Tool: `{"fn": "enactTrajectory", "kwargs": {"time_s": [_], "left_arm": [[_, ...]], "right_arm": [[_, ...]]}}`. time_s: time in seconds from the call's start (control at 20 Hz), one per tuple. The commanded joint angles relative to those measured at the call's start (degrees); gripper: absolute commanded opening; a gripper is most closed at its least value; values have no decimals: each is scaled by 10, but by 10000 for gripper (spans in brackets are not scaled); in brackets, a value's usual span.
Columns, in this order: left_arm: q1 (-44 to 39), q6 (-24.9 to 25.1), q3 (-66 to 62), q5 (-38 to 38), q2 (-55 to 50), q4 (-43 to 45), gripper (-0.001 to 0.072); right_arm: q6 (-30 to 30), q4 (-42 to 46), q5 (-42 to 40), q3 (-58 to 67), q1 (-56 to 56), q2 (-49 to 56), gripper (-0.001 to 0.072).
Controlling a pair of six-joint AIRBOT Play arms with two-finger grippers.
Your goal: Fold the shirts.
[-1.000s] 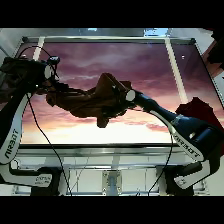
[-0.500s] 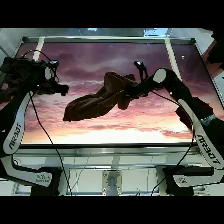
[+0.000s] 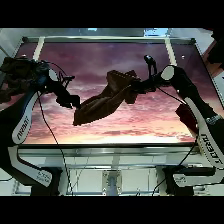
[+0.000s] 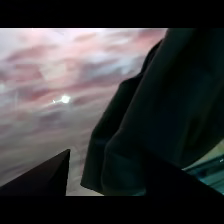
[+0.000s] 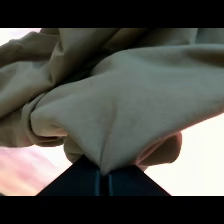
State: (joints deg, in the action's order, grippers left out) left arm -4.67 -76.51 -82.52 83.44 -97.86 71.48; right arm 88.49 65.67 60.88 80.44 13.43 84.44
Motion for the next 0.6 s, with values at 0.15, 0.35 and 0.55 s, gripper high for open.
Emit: {"fn": "enactTrajectory", "kwargs": {"time_s": [0.15, 0.35, 0.55], "left_arm": [[0, 75, 0, 55, -9, -145, 13], [1, 77, -9, 49, -7, -205, 10], [8, 82, -104, 33, 30, -384, 9]], "right_arm": [[-6, 5, -8, 1, -2, -1, 31], [-15, 49, -7, 1, -3, -23, 30], [-13, 123, -1, 1, -31, -134, 30]]}}
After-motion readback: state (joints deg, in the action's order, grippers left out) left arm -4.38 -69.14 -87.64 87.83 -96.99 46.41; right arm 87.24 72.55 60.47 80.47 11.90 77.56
